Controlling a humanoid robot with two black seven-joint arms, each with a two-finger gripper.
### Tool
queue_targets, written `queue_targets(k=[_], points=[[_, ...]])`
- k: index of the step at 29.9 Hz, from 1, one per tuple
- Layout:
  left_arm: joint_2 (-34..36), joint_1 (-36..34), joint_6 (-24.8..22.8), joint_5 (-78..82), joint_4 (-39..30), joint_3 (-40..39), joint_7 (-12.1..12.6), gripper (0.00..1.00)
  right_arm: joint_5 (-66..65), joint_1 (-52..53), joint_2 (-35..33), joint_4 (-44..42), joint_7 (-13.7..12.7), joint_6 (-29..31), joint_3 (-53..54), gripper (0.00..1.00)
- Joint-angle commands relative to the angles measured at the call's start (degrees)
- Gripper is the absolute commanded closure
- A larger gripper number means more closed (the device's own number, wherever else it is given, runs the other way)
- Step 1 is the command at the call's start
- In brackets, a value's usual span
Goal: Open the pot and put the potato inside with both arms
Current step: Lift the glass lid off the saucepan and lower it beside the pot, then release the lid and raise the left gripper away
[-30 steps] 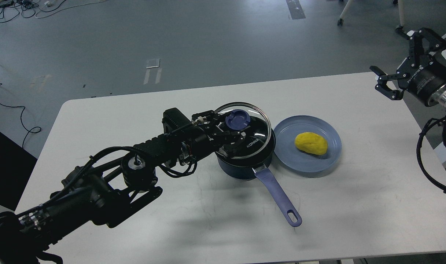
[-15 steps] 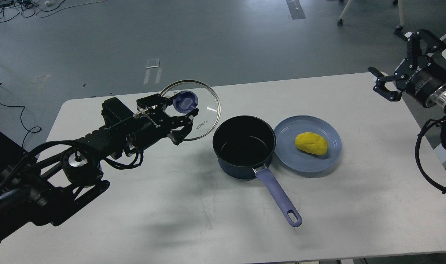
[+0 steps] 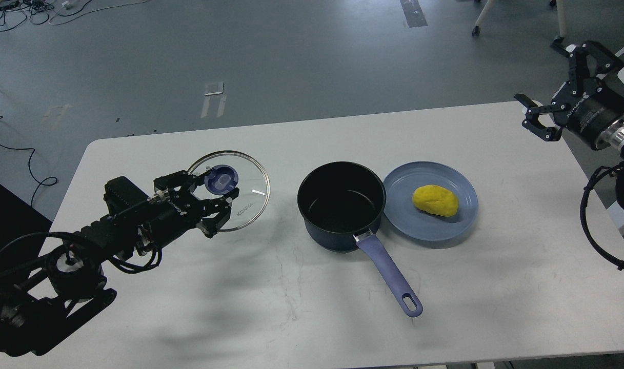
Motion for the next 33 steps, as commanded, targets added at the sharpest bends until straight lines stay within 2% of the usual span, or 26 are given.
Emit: queue_targets(k=[1, 17, 31, 33], points=[[-0.67, 0.38, -0.15, -1.98, 0.41, 0.63, -0.08, 0.39, 0.00, 0.09, -0.07, -0.12, -0.08, 0.09, 0.00, 0.00], [-6.03, 4.60, -0.59, -4.19, 6.30, 0.81, 0.09, 0.37, 0.00, -0.09, -0.07, -0.21, -0.08, 0.18, 0.00, 0.00], [-8.58, 5.30, -0.50, -4.19, 7.79, 0.81, 0.18, 0.31, 0.00, -0.35, -0.07, -0.21, -0.08, 0.18, -0.08, 0.00], [-8.67, 5.30, -0.50, -4.19, 7.79, 0.81, 0.18, 0.27, 0.00, -0.35, -0.16, -0.21, -0.08, 0.18, -0.08, 0.00]])
